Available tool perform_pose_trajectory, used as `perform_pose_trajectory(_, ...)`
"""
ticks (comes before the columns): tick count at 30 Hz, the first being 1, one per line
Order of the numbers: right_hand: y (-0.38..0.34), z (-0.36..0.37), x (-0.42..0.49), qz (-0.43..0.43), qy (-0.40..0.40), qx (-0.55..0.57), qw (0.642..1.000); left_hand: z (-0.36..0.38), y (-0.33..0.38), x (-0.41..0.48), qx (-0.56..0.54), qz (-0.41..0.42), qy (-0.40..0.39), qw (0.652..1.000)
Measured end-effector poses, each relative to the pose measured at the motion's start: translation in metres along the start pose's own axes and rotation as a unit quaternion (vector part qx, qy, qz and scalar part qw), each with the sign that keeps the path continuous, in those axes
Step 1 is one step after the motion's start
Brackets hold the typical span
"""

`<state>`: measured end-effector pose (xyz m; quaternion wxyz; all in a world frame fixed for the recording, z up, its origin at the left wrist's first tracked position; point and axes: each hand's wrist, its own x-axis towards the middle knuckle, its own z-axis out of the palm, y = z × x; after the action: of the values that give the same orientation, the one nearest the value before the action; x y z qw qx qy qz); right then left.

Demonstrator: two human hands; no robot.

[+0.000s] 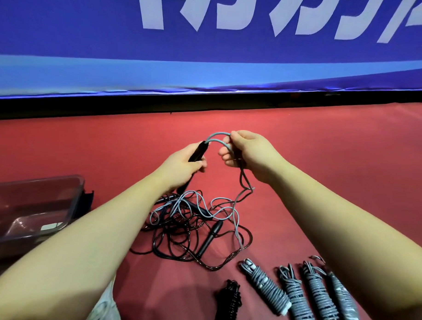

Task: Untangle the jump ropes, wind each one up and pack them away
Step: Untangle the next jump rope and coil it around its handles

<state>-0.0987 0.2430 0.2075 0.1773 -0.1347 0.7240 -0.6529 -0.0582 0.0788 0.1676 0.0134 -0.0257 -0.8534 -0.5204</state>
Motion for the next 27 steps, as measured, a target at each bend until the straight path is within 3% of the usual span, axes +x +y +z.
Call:
perform_pose_trajectory(4, 0.01, 0.001, -0.003, 0.077, -0.053, 0.038, 0.995, -0.006, -0.006, 0.0, 0.011, -0.012, 0.037, 0.999)
perform_pose_trajectory(7, 0.022, 0.005, -0.004, 0.042, -0.091, -0.061, 0.993, -0.008, -0.014, 0.004, -0.065, -0.015, 0.109, 0.992)
perform_pose_trajectory(11, 0.03, 0.024, 0.0, 0.007, -0.037, -0.05, 0.998, -0.001, -0.008, 0.007, -0.17, -0.031, 0.187, 0.967)
perform_pose_trajectory(13, 0.036, 0.037, 0.002, -0.005, 0.011, -0.138, 0.99, 0.001, 0.003, 0.011, -0.271, -0.042, 0.239, 0.932)
perform_pose_trajectory(15, 0.046, 0.044, 0.005, -0.027, 0.057, -0.302, 0.951, -0.001, 0.009, 0.015, -0.324, -0.049, 0.282, 0.902)
perform_pose_trajectory(17, 0.052, 0.049, 0.005, -0.034, 0.081, -0.367, 0.926, -0.004, 0.007, 0.017, -0.34, -0.059, 0.294, 0.892)
perform_pose_trajectory(23, 0.059, 0.066, 0.0, -0.075, 0.117, -0.34, 0.93, -0.006, 0.006, 0.015, -0.391, -0.057, 0.295, 0.87)
perform_pose_trajectory(27, 0.056, 0.072, 0.007, -0.076, 0.104, -0.321, 0.938, -0.007, 0.012, 0.015, -0.476, -0.029, 0.277, 0.834)
